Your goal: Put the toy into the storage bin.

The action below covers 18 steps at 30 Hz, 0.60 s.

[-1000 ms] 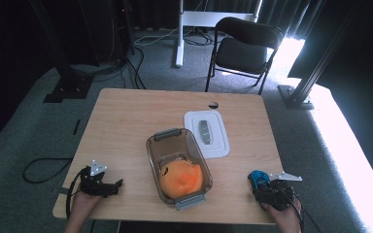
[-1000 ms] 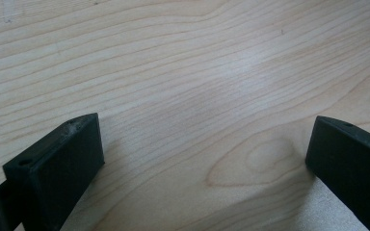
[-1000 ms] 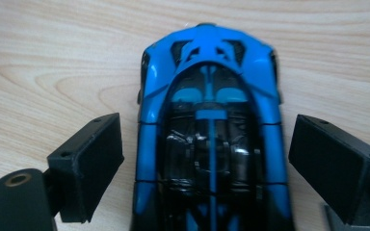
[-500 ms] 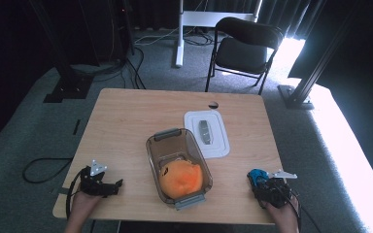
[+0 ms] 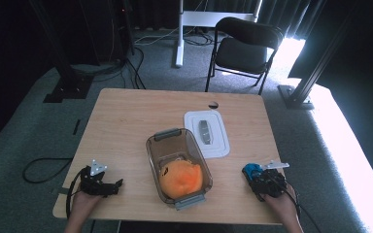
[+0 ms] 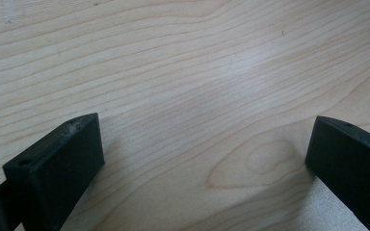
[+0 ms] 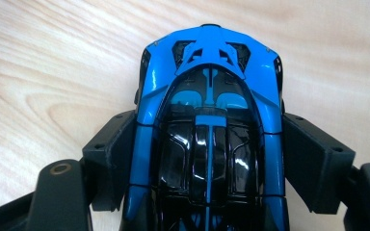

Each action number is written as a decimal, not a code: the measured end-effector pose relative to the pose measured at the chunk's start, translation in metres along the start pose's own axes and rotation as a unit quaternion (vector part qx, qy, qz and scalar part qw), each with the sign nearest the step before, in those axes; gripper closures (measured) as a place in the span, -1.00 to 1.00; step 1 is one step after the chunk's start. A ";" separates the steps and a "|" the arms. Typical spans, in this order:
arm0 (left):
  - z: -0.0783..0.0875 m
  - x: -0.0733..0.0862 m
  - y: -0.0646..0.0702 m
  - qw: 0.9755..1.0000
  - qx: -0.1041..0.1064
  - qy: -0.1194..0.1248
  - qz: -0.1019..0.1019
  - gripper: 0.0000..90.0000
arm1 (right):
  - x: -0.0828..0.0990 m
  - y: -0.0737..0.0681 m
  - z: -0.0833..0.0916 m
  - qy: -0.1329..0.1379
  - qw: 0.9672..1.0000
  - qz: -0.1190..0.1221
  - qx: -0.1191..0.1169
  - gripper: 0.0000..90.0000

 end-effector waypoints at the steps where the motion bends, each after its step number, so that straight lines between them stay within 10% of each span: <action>1: 0.000 0.000 0.000 1.000 0.000 0.000 0.000 -1.00 | -0.004 -0.002 0.000 0.005 1.000 0.004 0.000 -0.42; 10: 0.000 0.000 0.000 1.000 0.000 0.000 0.001 -1.00 | -0.032 -0.018 -0.013 -0.016 0.993 0.092 -0.065 -0.42; 18: 0.000 0.000 0.000 1.000 0.000 0.000 0.000 -1.00 | -0.026 -0.016 -0.015 -0.018 0.995 0.074 -0.069 -0.56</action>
Point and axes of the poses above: each handheld gripper's, and its own axes: z roughly backward along the jaws, x roughly out of its underside, y roughly to its right, the point moved 1 cm from there along -z, roughly forward along the jaws, and after that the axes turned 11 degrees about -y, right-handed, at the moved point
